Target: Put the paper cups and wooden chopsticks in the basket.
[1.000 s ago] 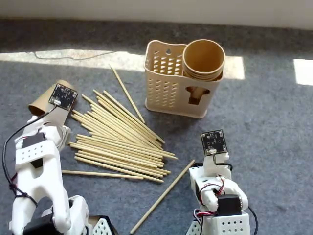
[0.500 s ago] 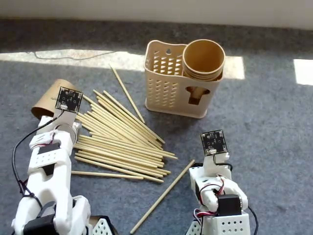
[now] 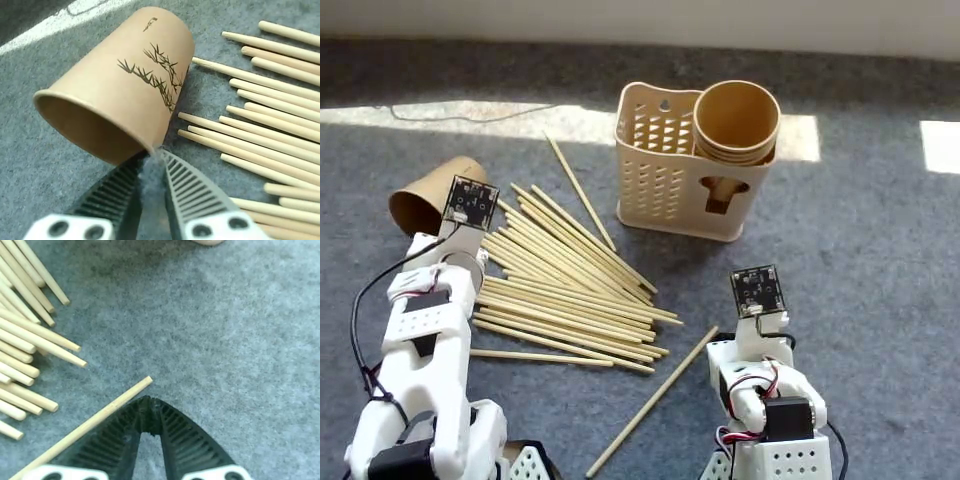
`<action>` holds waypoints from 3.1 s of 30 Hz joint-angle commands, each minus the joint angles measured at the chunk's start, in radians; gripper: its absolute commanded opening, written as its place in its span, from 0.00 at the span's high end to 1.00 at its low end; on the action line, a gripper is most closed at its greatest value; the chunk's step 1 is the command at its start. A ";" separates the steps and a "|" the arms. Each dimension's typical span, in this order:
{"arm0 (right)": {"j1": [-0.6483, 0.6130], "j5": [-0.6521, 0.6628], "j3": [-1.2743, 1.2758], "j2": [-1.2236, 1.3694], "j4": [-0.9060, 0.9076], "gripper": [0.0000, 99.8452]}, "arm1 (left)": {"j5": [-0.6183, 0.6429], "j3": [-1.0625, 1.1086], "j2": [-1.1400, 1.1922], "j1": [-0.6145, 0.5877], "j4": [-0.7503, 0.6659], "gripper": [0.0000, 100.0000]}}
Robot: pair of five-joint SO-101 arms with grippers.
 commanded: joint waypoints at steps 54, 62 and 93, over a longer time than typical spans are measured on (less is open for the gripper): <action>0.010 0.000 0.097 -0.005 0.010 0.99 | -0.578 -0.788 -0.022 0.091 1.329 0.86; 0.010 0.000 0.097 -0.005 0.010 0.99 | -0.577 -0.776 -0.024 0.105 1.329 0.86; 0.010 0.000 0.097 -0.005 0.010 0.99 | -0.404 -0.668 -0.033 0.105 1.180 0.99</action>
